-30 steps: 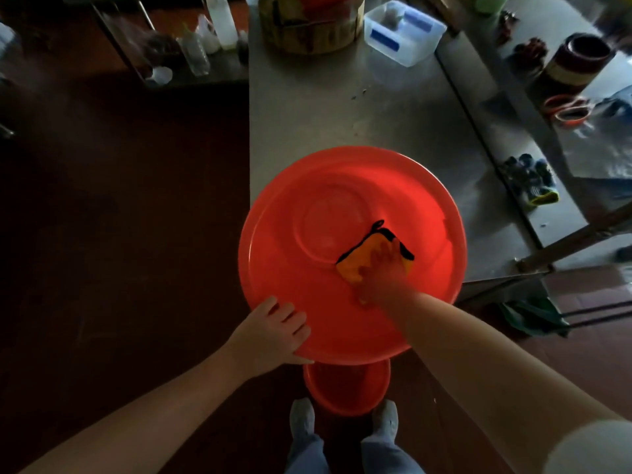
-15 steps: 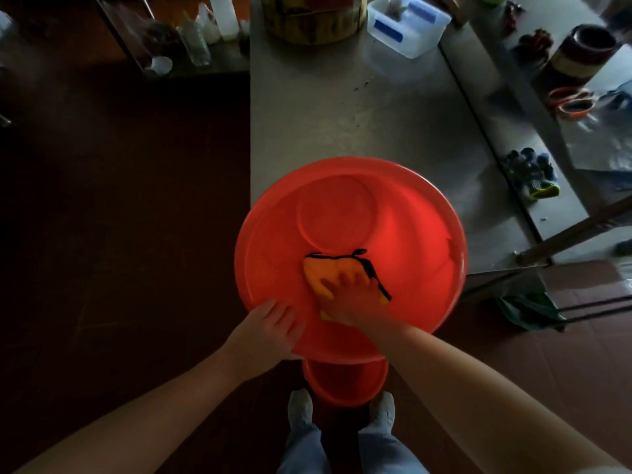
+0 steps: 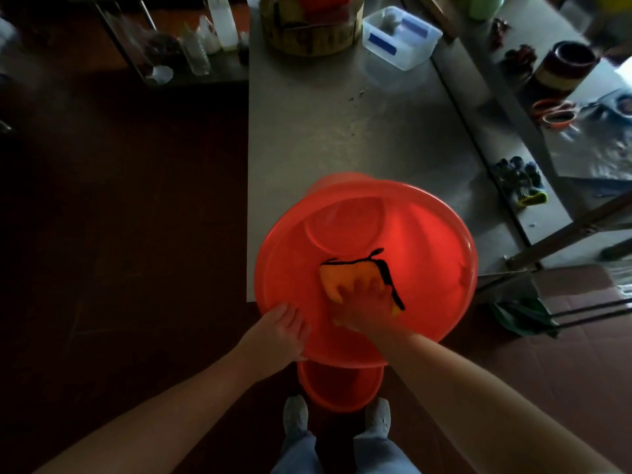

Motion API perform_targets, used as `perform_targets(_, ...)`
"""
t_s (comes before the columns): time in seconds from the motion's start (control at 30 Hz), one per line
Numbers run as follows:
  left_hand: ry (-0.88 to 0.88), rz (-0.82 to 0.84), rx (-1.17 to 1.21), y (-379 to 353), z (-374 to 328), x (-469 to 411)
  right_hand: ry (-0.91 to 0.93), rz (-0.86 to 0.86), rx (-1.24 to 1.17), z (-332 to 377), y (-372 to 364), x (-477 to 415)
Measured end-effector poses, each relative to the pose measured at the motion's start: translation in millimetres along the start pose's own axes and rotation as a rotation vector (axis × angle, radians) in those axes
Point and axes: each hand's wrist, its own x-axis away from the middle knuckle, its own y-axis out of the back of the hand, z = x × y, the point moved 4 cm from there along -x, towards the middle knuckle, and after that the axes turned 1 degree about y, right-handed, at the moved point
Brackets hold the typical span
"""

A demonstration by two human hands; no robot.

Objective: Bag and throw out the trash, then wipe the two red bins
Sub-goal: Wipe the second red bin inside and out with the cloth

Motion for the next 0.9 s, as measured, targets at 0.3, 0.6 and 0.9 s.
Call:
perform_targets(0.3,0.042,0.051,0.074,17,-8,-16,0.013,-0.126,0.007,-2,11,3)
perform_targets(0.6,0.01,0.098,0.069,31,-5,-24,-0.012,-0.156,0.215,-54,47,6)
perform_targets(0.9,-0.041,0.092,0.018,31,-6,-22,0.019,-0.025,-0.062,6,4,40)
